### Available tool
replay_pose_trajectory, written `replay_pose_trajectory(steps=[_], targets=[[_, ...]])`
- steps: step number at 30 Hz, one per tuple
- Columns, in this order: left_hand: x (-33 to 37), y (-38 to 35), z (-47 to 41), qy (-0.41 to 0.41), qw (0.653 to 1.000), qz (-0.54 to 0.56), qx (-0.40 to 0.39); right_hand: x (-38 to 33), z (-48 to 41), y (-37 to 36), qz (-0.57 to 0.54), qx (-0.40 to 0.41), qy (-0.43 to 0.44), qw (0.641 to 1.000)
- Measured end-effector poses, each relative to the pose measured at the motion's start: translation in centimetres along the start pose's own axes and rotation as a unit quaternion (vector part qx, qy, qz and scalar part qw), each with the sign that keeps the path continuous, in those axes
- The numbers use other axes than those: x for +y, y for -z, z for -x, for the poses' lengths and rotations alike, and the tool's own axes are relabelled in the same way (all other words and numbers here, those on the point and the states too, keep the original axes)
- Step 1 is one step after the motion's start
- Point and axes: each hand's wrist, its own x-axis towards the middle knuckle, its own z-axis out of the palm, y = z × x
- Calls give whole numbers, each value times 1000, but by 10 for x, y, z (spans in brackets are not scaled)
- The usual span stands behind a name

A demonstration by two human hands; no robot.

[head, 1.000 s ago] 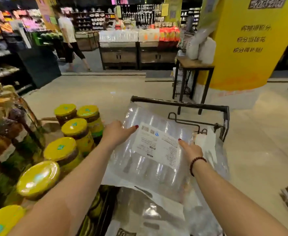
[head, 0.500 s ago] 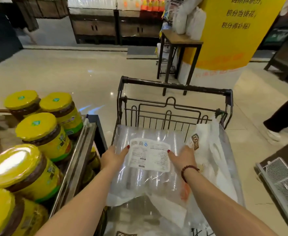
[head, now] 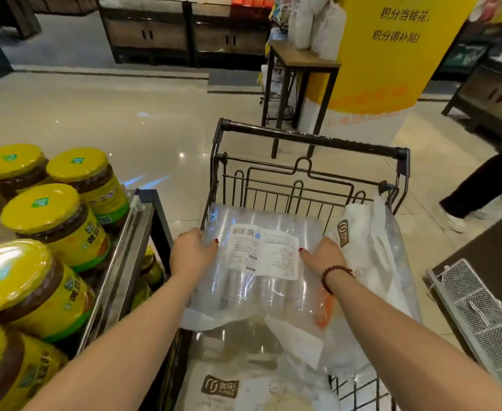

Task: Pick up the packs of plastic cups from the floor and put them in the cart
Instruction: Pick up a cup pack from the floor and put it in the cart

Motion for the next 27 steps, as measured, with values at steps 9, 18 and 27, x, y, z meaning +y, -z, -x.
replay_pose_trajectory(steps=[9, 18, 27], targets=[[118, 35, 33, -274, 947, -166, 12, -10, 61, 121, 204, 137, 177, 953], [264, 24, 179, -536, 834, -135, 0, 128, 177, 229, 235, 233, 65, 941], [324, -66, 407, -663, 732, -139, -76, 348, 359, 267, 188, 292, -89, 934]])
